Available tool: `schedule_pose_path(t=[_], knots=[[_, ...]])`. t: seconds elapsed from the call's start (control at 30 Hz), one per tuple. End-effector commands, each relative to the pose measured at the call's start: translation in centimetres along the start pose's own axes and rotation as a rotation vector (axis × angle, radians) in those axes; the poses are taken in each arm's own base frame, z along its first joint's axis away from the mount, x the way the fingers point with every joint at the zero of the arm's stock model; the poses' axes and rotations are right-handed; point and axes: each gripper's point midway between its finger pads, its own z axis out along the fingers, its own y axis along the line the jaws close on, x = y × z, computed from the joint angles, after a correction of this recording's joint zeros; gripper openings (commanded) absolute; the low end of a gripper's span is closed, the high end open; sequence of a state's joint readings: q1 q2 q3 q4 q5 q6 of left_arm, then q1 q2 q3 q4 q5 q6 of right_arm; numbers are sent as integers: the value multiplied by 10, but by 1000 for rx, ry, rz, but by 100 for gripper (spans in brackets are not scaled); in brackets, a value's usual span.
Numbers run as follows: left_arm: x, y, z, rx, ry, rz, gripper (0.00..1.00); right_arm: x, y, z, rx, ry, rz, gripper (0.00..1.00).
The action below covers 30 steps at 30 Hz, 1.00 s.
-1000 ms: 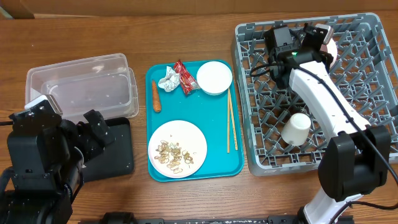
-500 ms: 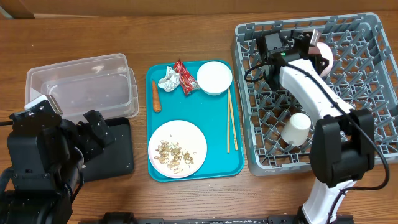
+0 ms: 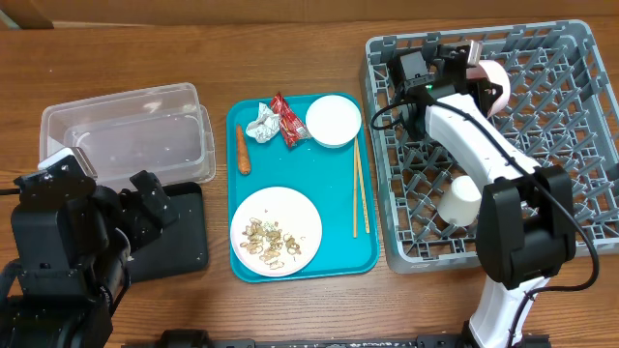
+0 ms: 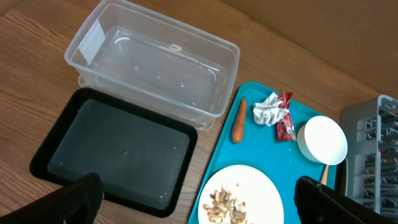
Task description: Sort waste into correct bins and load items into the dishwasher
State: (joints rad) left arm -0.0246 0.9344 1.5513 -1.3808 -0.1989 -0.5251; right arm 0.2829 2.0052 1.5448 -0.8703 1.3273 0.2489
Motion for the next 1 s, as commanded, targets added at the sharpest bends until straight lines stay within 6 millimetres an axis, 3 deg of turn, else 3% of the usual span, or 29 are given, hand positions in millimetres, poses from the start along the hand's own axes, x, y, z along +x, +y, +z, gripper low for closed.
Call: schedule_pose_path(t=[0.0,0.3,0.37,0.47,0.63,0.8,0.9,0.97], knots=[[-3,1,-2,-8,-12,-14,100,-7,-1,-3,14,-17,-1,4],[-3,1,-2,-8,-12,-14,100,-6,15,-28,-48,-47,-68,4],[-3,1,-2,-8,-12,-13,100,-6,18,-38,-59,-63,-93,16],[-3,1,-2,-8,-12,-14,100,-9,18,-57,-83,-97,-104,55],[-3,1,-2,-8,-12,-14,100,-20,4,-87,-167,-140,-12,61],[-3,1,-2,-8,-12,-13,100,-22,12,-131,-523,-112,61,66],[-3,1,-1,-8,-12,-14,100,-12,37,-180,-905,-43,61,66],[-3,1,-1,-8,-12,-14,100,-6,53,-223,-1192,11,48,61]])
